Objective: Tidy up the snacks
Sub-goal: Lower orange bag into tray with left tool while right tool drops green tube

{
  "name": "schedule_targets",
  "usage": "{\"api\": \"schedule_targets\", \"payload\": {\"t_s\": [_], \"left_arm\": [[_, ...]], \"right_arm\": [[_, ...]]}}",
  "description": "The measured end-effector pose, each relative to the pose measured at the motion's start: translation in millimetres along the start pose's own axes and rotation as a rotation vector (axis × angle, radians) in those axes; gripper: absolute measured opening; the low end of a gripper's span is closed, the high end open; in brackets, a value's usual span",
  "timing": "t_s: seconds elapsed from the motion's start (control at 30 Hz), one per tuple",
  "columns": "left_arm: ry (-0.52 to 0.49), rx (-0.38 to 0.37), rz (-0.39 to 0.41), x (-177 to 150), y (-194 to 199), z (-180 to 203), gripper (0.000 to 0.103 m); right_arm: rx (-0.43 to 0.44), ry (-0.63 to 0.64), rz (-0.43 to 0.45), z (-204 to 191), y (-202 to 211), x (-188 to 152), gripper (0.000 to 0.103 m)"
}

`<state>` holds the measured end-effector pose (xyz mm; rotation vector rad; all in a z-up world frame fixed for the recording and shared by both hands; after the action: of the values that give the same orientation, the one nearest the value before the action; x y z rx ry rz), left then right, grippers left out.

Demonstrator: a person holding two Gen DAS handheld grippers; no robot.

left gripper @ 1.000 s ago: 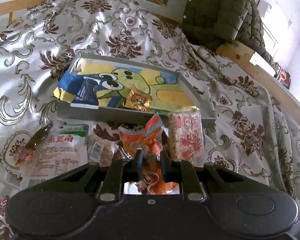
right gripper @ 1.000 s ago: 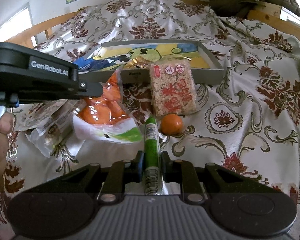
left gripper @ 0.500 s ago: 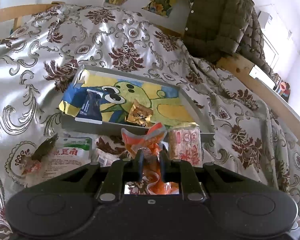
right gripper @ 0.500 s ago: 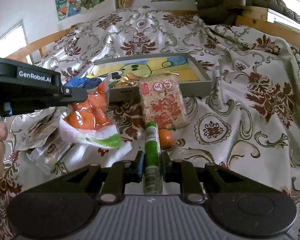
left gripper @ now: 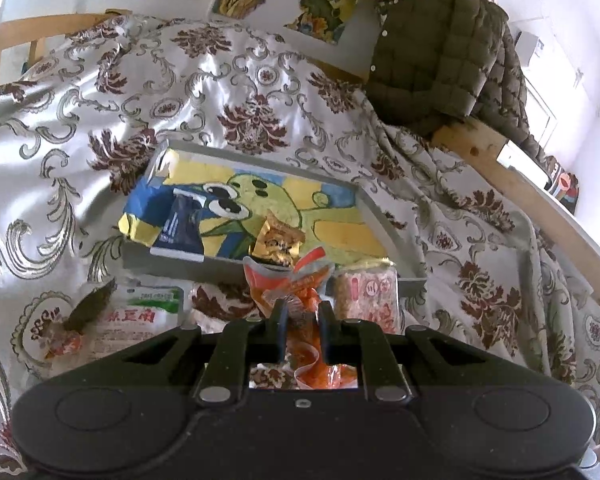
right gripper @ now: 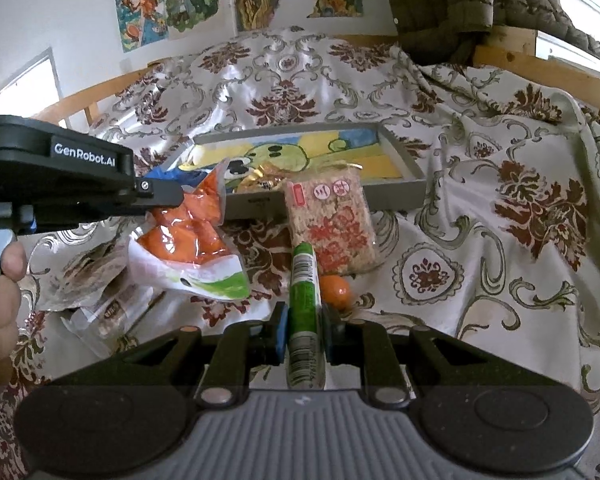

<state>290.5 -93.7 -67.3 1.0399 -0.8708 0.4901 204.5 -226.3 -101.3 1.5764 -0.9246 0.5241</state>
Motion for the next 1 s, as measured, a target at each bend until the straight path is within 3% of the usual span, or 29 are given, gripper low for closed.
{"api": "schedule_targets", "payload": {"t_s": [0.53, 0.73, 0.97, 1.0], "left_arm": [[0.023, 0.008, 0.093, 45.9, -15.7, -16.2, 0.016], [0.055, 0.044, 0.133, 70.2, -40.8, -39.4, 0.016], [0.029, 0.123, 0.132, 80.7, -80.9, -65.1, 0.015], [0.027, 0.136, 0.136, 81.6, -85.9, -68.2, 0.006]], "right_arm": [[0.037, 0.084, 0.143, -18.3, 0.6, 45.1, 0.02], [0.064, 0.174, 0.214, -42.0, -33.6, 96.6, 0.02], [0.099, 0.193, 0.228, -64.5, -90.2, 131.6, 0.02], [0.101, 0.194, 0.227, -66.6, -98.1, 134.4, 0.02]]}}
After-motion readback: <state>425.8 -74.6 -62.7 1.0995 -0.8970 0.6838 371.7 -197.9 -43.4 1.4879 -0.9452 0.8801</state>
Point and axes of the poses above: each gripper's, at about its wrist camera, not at the fingertips, and y roughly against the way its jaws point, z to its right, x to its top, the point moved 9 cm from there along -y, roughly the way its jaws point, and after that the axes turned 9 degrees about -y, right-handed, at the moved point
